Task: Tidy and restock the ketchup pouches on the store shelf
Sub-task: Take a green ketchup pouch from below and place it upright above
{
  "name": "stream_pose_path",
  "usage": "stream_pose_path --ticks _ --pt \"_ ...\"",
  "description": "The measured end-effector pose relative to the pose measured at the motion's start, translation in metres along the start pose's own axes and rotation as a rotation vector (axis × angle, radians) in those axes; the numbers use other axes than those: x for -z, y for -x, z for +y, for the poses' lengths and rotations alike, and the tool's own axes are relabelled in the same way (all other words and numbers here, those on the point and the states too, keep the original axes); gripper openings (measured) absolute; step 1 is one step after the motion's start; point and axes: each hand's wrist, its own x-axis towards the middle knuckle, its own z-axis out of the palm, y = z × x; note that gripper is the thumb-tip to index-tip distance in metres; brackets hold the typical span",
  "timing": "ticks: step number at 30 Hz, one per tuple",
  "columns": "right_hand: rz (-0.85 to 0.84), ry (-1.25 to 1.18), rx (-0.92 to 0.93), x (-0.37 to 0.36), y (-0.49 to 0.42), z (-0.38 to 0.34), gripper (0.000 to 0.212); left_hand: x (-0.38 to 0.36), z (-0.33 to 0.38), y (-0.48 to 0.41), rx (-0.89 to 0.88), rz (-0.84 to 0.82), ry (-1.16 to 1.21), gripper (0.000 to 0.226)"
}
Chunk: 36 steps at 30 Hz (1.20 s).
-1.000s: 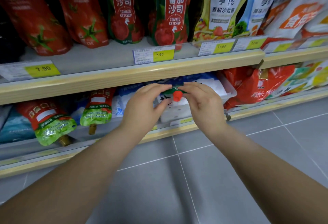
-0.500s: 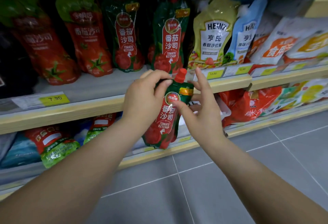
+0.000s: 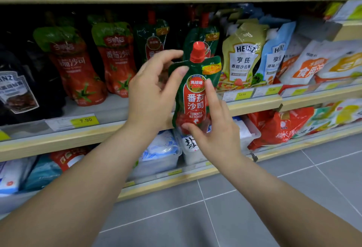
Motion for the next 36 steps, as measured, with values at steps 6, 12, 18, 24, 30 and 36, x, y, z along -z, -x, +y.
stream_pose_path --ticks 6,12,18,24,30,36 --pt "0.113 -0.06 0.09 -0.004 -0.04 -0.01 0.1 0.037 -0.051 0.03 0.041 -0.148 -0.368 0.037" --pt "0.134 -0.098 0.159 -0.035 -0.069 -0.019 0.096 0.057 -0.091 0.061 -0.018 -0.183 -0.745 0.033" --pt "0.1 -0.085 0.081 -0.069 -0.07 -0.018 0.101 0.055 -0.101 0.065 -0.09 -0.133 -0.746 0.033" --pt "0.095 0.0 -0.007 -0.075 -0.063 -0.01 0.102 0.055 -0.104 0.066 -0.107 -0.131 -0.737 0.035" --pt "0.103 0.061 -0.054 -0.068 -0.064 -0.014 0.096 0.054 -0.106 0.068 -0.099 -0.127 -0.743 0.035" --pt "0.112 0.074 -0.011 -0.062 -0.046 -0.021 0.077 0.066 -0.099 0.068 -0.07 -0.195 -0.635 0.035"
